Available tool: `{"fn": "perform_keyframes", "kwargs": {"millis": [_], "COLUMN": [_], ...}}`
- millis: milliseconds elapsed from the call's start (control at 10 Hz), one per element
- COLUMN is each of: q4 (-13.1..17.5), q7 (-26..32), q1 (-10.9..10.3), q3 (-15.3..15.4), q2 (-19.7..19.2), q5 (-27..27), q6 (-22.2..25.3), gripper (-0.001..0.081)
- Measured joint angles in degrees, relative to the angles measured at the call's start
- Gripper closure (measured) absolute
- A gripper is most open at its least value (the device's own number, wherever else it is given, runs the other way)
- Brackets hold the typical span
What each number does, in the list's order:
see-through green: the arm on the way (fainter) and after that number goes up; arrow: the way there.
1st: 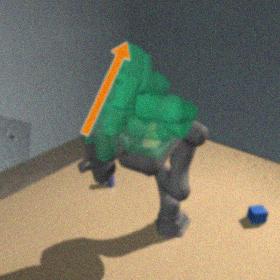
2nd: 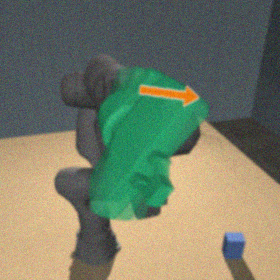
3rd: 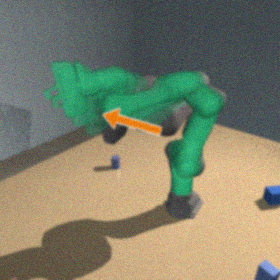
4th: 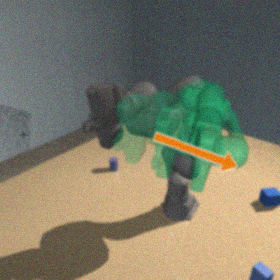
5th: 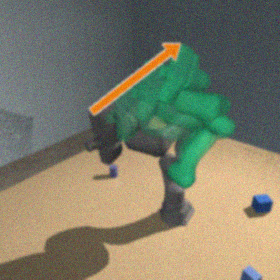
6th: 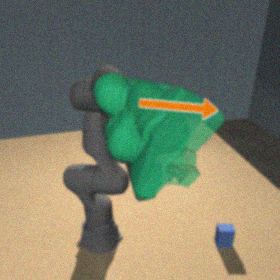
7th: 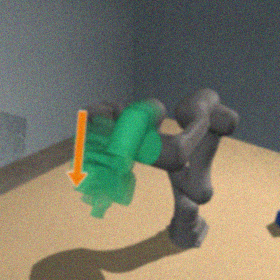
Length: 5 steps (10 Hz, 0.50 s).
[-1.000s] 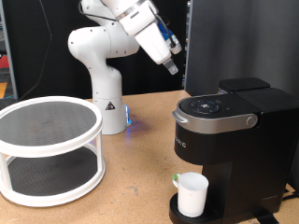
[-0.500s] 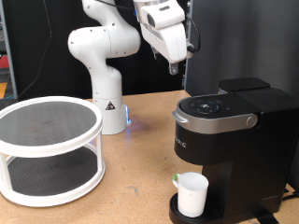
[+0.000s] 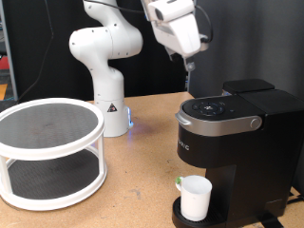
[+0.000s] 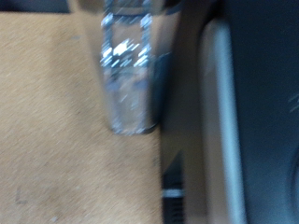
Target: Make a cup of coffee with the keurig machine
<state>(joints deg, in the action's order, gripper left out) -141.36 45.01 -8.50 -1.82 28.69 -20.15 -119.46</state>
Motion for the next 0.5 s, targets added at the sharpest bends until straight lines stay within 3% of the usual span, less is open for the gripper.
{"fn": "perform_keyframes", "kwargs": {"millis": [500], "q4": [9.5], "q7": [-6.2], "q1": [-0.3], "q3": [2.9], "q2": [-5.0], "q5": [-0.6], "q6": [0.2], "gripper": [0.0005]}}
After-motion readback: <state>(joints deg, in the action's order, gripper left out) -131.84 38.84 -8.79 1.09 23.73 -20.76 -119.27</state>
